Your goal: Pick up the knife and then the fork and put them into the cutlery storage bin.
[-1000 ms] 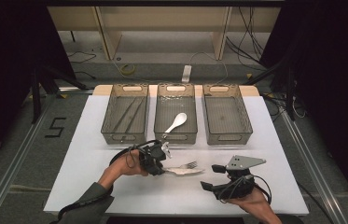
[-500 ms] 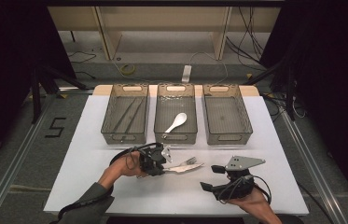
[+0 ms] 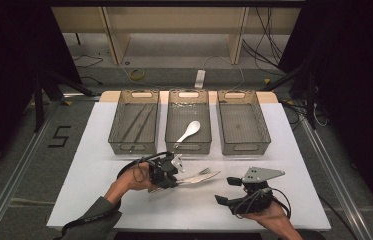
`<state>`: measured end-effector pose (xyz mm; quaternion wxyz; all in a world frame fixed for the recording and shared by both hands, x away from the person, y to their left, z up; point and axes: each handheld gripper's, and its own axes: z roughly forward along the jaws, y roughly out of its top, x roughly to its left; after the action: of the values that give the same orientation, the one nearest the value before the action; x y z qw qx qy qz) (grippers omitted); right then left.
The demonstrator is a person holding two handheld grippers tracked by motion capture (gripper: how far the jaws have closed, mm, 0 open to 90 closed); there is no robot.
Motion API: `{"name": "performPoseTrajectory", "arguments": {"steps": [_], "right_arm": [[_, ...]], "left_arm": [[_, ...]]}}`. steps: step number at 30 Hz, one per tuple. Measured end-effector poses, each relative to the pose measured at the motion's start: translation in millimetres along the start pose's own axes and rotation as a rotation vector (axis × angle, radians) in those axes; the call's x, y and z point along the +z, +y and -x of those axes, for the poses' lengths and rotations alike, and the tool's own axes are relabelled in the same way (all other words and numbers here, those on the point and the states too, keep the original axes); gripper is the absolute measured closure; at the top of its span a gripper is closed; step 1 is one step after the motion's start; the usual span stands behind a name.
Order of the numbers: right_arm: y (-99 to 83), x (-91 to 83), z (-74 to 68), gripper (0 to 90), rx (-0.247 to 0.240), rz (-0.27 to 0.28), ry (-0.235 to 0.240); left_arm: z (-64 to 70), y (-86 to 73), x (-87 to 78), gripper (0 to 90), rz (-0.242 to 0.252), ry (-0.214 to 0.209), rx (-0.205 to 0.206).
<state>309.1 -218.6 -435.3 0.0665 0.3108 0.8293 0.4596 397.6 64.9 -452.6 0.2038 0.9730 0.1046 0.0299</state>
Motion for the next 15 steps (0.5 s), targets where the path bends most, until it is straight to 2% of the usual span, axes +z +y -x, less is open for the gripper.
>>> {"name": "performPoseTrajectory", "arguments": {"steps": [2,4,8,10,15], "right_arm": [[0.2,0.2,0.3,25.3,0.004,0.003,0.001],[0.1,0.4,0.1,25.3,0.002,-0.001,0.001],[2.3,0.8,-1.8,25.3,-0.006,0.017,0.012],[4.5,2.7,-4.3,25.3,-0.027,0.018,0.014],[12.5,9.2,-13.7,25.3,-0.114,0.024,-0.004]], "left_arm": [[1.7,1.7,-0.9,79.5,0.012,0.013,-0.018],[1.8,3.3,-2.6,79.4,0.0,0.005,-0.024],[6.0,6.2,-7.0,79.5,0.027,-0.025,-0.106],[8.7,8.2,-9.7,79.5,0.037,-0.026,-0.131],[15.5,11.4,-11.1,79.4,0.032,-0.088,-0.162]]}}
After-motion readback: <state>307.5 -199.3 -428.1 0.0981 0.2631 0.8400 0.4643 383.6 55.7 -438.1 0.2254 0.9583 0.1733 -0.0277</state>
